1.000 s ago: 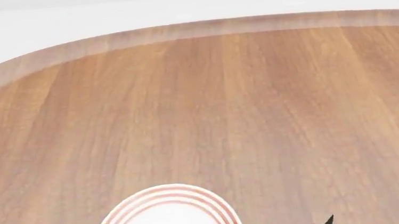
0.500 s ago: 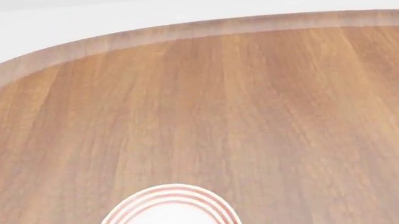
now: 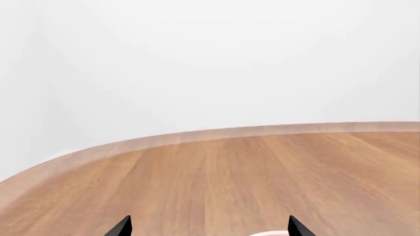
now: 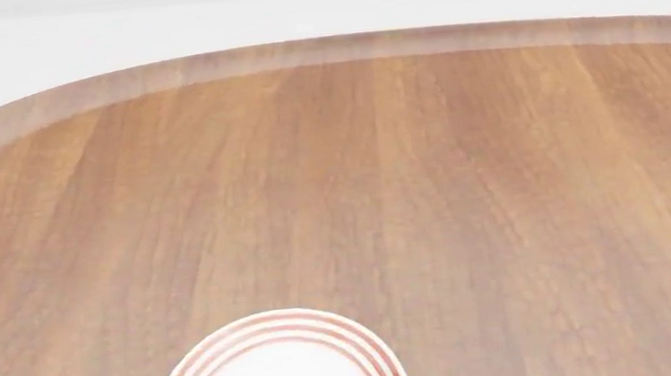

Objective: Put the red mug on the left plate.

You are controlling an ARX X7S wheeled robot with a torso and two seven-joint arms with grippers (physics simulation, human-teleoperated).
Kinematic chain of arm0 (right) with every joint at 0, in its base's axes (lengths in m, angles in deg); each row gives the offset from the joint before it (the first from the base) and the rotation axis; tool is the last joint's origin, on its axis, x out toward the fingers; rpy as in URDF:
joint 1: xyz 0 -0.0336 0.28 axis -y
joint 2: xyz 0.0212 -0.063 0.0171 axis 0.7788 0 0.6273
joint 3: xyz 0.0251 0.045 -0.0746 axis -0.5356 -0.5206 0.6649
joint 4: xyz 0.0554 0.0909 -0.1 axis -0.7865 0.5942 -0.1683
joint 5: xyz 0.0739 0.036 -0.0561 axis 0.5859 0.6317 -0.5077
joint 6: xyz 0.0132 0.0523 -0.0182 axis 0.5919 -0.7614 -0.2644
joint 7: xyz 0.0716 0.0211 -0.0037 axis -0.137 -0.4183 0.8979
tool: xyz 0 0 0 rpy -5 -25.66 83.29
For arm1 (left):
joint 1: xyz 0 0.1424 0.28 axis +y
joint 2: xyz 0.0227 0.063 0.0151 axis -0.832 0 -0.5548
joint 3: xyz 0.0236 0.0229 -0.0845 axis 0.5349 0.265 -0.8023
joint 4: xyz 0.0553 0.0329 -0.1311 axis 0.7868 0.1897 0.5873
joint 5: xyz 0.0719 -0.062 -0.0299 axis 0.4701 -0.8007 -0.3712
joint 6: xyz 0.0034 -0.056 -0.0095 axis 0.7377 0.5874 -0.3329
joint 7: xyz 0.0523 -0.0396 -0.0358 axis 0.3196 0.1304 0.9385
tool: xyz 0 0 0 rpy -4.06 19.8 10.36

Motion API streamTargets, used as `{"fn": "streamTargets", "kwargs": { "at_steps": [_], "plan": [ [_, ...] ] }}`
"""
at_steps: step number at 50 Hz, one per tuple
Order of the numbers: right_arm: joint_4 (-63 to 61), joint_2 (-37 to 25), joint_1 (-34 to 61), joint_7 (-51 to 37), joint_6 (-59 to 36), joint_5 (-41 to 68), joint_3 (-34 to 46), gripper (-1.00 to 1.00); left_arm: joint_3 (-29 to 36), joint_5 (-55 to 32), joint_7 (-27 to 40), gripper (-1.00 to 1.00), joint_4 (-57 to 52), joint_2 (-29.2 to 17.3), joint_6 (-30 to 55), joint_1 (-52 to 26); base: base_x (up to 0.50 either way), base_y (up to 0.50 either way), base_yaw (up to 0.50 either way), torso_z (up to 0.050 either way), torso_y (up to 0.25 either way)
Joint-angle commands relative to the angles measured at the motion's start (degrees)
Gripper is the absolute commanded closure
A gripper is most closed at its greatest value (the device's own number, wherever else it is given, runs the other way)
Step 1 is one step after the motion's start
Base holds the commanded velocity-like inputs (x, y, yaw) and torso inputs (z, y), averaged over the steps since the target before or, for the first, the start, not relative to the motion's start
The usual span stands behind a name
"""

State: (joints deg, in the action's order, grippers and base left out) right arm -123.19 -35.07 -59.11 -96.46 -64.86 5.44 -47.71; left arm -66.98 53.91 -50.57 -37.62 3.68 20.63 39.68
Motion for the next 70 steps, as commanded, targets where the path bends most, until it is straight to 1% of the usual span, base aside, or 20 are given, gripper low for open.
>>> {"fn": "streamTargets", "kwargs": {
  "at_steps": [1,17,18,19,20,22,27,44,53,70],
  "plan": [
    [2.0,-0.3,0.1,-2.3,2.0,1.1,-1.1,-1.0,0.6,-0.5,0.6,-1.0,0.2,-0.5,-0.1,-0.2,0.0,0.0,0.0,0.0,0.0],
    [7.7,-1.1,2.8,-3.9,2.4,3.1,-1.0,-1.0,1.7,-0.7,1.5,-1.0,0.4,-1.3,-0.4,-0.4,0.0,0.0,0.0,0.0,0.0],
    [8.6,-1.2,3.4,-3.8,2.1,3.7,-0.9,-1.0,1.7,-0.7,1.5,-1.0,0.4,-1.4,-0.4,-0.4,0.0,0.0,0.0,0.0,0.0],
    [17.1,0.1,9.7,-4.8,-1.8,12.3,-2.7,-1.0,1.5,-0.6,1.7,-1.0,0.5,-1.5,-0.4,-0.5,0.0,0.0,0.0,0.0,0.0],
    [17.2,-0.1,10.0,-5.0,-2.0,14.0,-2.9,-1.0,1.6,-0.5,1.7,-1.0,0.5,-1.6,-0.4,-0.4,0.0,0.0,0.0,0.0,0.0],
    [17.1,-0.4,10.6,-6.0,-2.0,15.5,-3.8,-1.0,1.7,-0.4,1.9,-1.0,0.4,-1.7,-0.5,-0.3,0.0,0.0,0.0,0.0,0.0],
    [16.7,-0.7,11.1,-6.8,-2.3,16.4,-3.4,-1.0,1.6,-0.7,2.2,-1.0,0.4,-1.8,-0.5,-0.4,0.0,0.0,0.0,0.0,0.0],
    [16.1,-1.9,13.7,-10.3,-2.1,17.4,-2.9,-1.0,2.2,-0.8,2.6,-1.0,0.5,-2.2,-0.5,-0.5,0.0,0.0,0.0,0.0,0.0],
    [17.1,-2.1,15.2,-13.1,-1.0,12.1,-1.4,-1.0,2.3,-1.2,2.8,-1.0,0.5,-2.4,-0.5,-0.6,0.0,0.0,0.0,0.0,0.0],
    [22.0,-2.0,17.6,-14.8,0.2,9.6,0.3,-1.0,2.3,-1.7,3.2,-1.0,0.6,-2.9,-0.7,-0.8,0.0,0.0,0.0,0.0,0.0]
  ]
}}
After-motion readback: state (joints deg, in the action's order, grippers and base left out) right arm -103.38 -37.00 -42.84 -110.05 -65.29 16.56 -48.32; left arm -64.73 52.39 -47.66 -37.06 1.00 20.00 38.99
